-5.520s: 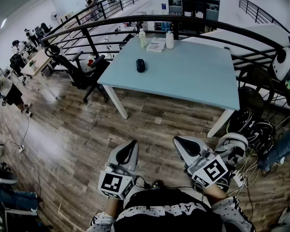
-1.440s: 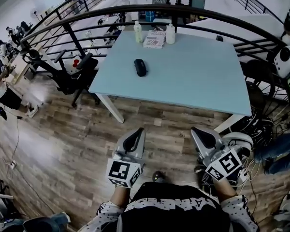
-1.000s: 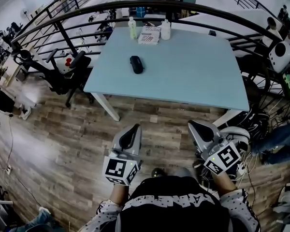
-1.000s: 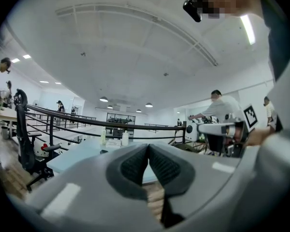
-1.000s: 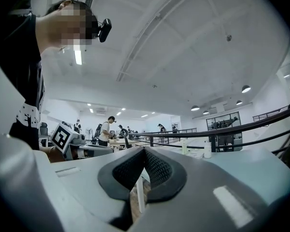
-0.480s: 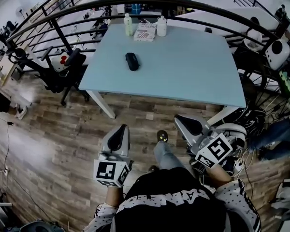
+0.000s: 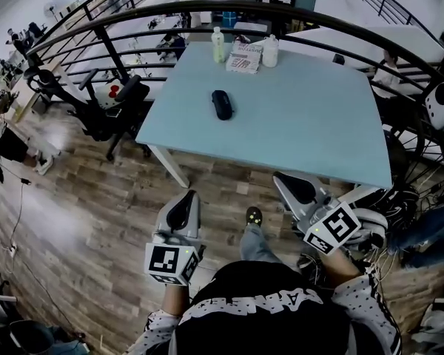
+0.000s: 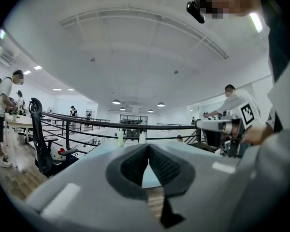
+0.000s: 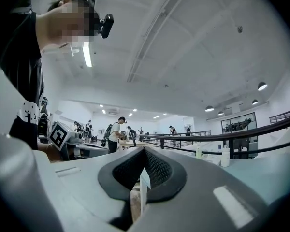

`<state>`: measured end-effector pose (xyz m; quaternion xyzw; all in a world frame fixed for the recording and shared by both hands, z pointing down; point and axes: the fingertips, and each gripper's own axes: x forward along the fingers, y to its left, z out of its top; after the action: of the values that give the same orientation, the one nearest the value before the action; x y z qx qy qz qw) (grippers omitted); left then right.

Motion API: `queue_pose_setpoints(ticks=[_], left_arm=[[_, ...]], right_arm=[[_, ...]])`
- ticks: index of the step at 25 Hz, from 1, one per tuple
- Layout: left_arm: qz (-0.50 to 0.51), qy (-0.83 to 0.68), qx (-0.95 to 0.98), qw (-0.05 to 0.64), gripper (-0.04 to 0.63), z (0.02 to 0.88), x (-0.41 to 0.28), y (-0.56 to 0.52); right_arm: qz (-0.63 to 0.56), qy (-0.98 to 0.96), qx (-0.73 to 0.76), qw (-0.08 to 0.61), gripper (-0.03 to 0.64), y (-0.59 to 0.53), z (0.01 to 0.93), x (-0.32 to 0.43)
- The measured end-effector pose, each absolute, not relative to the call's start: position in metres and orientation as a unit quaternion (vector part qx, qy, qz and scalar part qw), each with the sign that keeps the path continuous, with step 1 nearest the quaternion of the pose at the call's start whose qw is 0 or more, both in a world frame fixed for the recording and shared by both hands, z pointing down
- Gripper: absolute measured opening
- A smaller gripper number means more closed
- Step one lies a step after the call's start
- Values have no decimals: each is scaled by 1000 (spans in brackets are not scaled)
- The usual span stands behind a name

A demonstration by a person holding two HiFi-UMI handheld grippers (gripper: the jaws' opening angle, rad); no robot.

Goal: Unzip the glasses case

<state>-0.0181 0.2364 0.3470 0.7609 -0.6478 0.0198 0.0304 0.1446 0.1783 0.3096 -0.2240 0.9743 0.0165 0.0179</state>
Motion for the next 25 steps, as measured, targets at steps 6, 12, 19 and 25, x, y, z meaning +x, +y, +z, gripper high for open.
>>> queue_pose_setpoints(ticks=[6,12,19,25], left_arm=[[17,-658,752,36,0,348,-42,195],[12,-670,741,50,0,354,-67,149],[14,-666,744,56,0,361,-69,91],[26,-675,735,60,0,362,-75,51]], right_arm=[[7,978,-210,6,5,131,316,118],[2,979,-204,-2,5,81,318,94],[-11,978,-210,-11,5,20,329,86],[-24,976,-215,-7,5,-31,334,85]])
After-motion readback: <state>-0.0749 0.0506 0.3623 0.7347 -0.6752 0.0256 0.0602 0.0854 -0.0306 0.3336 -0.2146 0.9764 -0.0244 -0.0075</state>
